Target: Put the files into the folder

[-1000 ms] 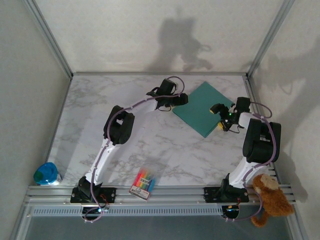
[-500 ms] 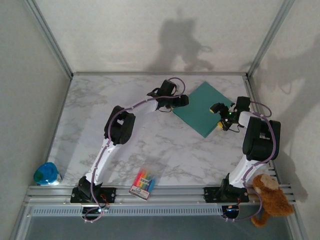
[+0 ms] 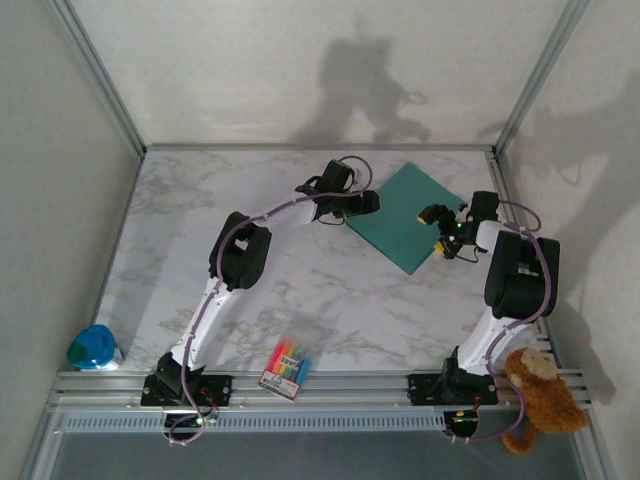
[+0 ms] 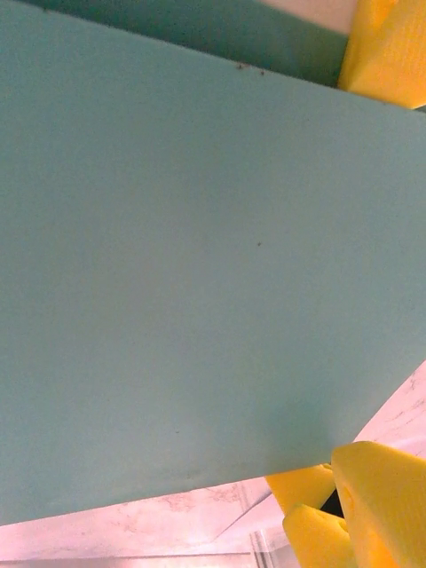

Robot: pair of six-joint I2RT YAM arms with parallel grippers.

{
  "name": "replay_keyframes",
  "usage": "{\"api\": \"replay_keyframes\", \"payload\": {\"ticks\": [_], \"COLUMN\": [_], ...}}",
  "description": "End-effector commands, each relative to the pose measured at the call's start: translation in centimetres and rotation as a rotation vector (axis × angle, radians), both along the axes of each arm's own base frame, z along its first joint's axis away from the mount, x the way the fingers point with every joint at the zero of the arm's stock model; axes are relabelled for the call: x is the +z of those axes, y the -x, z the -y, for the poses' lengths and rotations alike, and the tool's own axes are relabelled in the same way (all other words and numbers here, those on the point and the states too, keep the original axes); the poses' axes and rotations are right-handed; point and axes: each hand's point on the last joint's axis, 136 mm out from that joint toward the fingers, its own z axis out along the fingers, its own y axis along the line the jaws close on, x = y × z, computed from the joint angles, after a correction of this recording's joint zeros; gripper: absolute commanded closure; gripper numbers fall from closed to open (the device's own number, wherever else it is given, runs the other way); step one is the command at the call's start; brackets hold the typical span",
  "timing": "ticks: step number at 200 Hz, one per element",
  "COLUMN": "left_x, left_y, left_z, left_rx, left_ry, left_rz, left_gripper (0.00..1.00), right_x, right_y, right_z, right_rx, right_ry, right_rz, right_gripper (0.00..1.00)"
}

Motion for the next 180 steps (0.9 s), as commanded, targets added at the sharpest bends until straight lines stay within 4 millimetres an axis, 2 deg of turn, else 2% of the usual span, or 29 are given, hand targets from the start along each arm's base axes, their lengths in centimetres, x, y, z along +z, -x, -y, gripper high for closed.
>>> {"api": "replay_keyframes", "payload": {"ticks": [1, 42, 84, 97, 155, 180], "left_x": [0.0, 0.0, 0.4, 1.3, 5.2, 5.8], "left_y": [1.5, 1.7, 2.3, 2.7, 5.9, 7.2], "left_z": [1.9, 1.9, 1.9, 1.9, 2.3, 2.0], "left_rx": [-0.057, -0.058, -0.059, -0.067, -0.127, -0.131], "left_ry": [0.028, 0.033, 0.051, 0.076, 0.206, 0.229], "left_rz": [-0.030, -0.041, -0.056, -0.052, -0.043, -0.066], "left_gripper": [0.21, 0.20, 0.20, 0.20, 0.20, 0.19], "right_x": [0.5, 2.3, 5.2, 5.9, 8.3, 9.5], "right_y": [-0.3, -0.4, -0.2, 0.1, 1.8, 2.6], "right_z": [-1.4, -1.9, -2.4, -2.3, -1.7, -1.7], "right_rx": [0.055, 0.069, 0.078, 0.075, 0.054, 0.053], "right_ry": [-0.028, -0.060, -0.075, -0.063, 0.012, 0.031], "right_rz": [0.023, 0.089, 0.175, 0.186, 0.237, 0.286], "right_gripper": [0.07, 0.07, 0.11, 0.16, 0.24, 0.24]}}
